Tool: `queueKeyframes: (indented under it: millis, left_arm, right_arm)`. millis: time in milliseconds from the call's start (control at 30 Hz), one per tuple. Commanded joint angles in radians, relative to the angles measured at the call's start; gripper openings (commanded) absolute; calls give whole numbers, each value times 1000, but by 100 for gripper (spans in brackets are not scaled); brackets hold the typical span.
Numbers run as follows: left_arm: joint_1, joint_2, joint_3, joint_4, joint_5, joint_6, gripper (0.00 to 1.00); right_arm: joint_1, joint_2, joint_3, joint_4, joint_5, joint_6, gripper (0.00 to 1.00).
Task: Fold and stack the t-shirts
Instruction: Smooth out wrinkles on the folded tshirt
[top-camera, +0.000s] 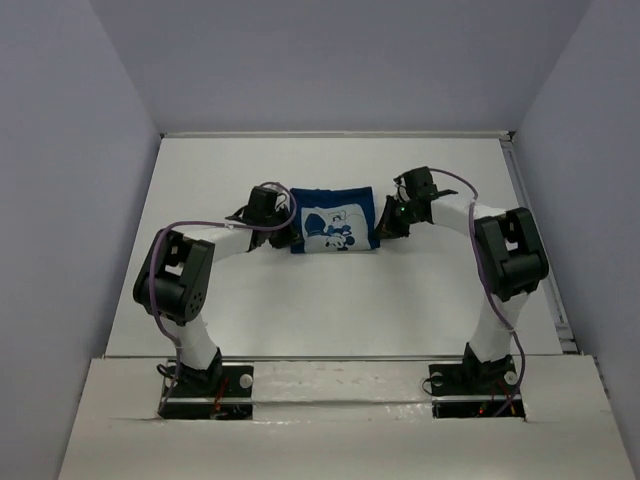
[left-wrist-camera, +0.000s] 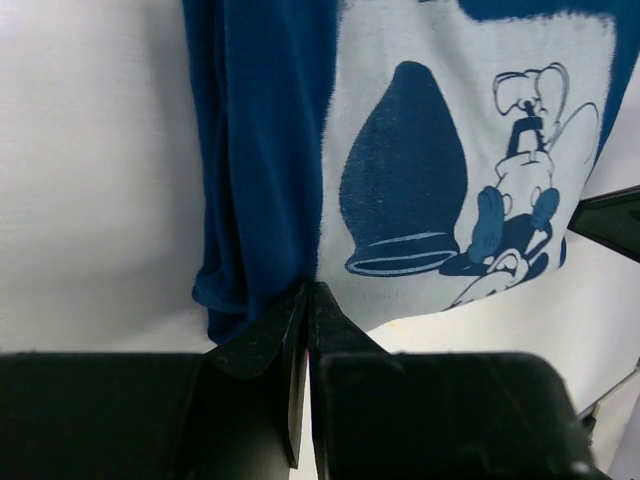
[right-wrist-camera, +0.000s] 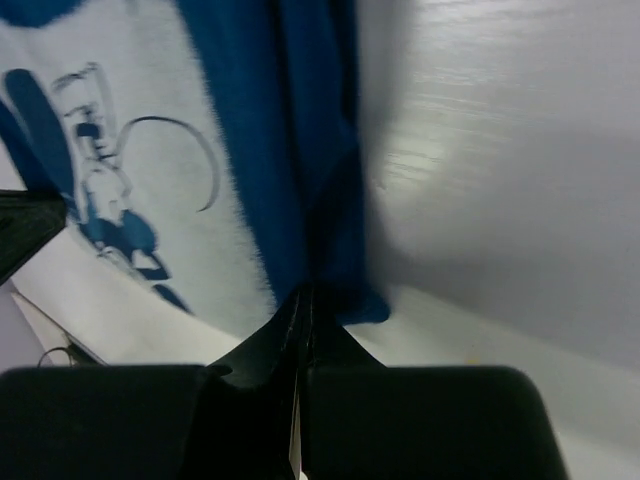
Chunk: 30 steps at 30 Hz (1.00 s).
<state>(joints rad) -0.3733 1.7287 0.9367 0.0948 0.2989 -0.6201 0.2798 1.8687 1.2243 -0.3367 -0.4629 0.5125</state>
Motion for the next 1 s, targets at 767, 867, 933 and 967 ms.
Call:
queueKeyframes:
  millis: [767, 867, 933, 967]
  left_arm:
    - [4, -20, 299, -92, -81, 85, 30]
    - [17, 96, 428, -142, -67, 100, 29]
    - [30, 202, 505, -165, -61, 115, 28]
    - [40, 253, 523, -167, -66, 123, 27]
  right_arm:
    - [-4, -7, 272, -42, 20, -28, 0]
    - [-4, 142, 432, -34, -34, -14, 0]
    - [-4, 265, 582, -110, -55, -20, 0]
    - [-4, 292, 616, -120, -59, -20, 0]
